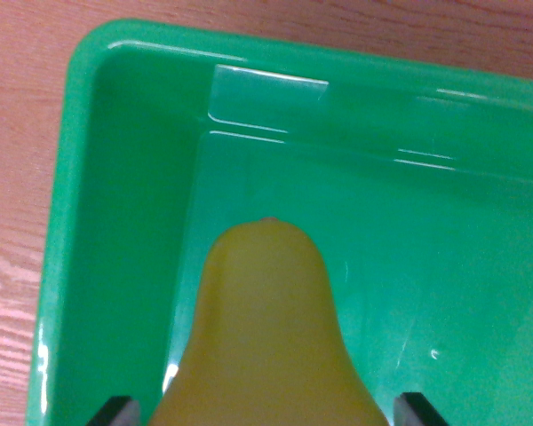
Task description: Pick fruit
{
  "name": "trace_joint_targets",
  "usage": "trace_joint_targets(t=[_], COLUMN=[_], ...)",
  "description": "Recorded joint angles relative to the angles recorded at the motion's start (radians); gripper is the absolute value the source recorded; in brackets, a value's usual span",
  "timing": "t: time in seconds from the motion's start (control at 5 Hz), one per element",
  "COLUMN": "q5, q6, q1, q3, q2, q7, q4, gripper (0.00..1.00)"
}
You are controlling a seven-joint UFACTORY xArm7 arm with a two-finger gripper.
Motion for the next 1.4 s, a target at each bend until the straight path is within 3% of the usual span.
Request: trace_joint_targets(t=[0.2,0.4,0.6,0.8,1.0,1.2,1.4], q5=[0.0011,0.0011,0.0022,0.0022,0.0032,0.0032,0.0041], q6=[0.045,0.045,0.087,0.087,0.128,0.128,0.165], q1=[-0.0008,-0.0008,-0.0015,-0.0015,-0.0023,-0.0023,-0.0029], q3=[0.000,0.000,0.001,0.001,0.001,0.001,0.001], q2=[-0.017,-0.017,-0.033,-0.033,-0.048,-0.048,-0.062], q7=[0.001,0.001,0.001,0.001,0.002,0.002,0.002], q4=[0.028,0.028,0.054,0.054,0.080,0.080,0.103], gripper=[1.00,1.00,1.00,1.00,1.00,1.00,1.00])
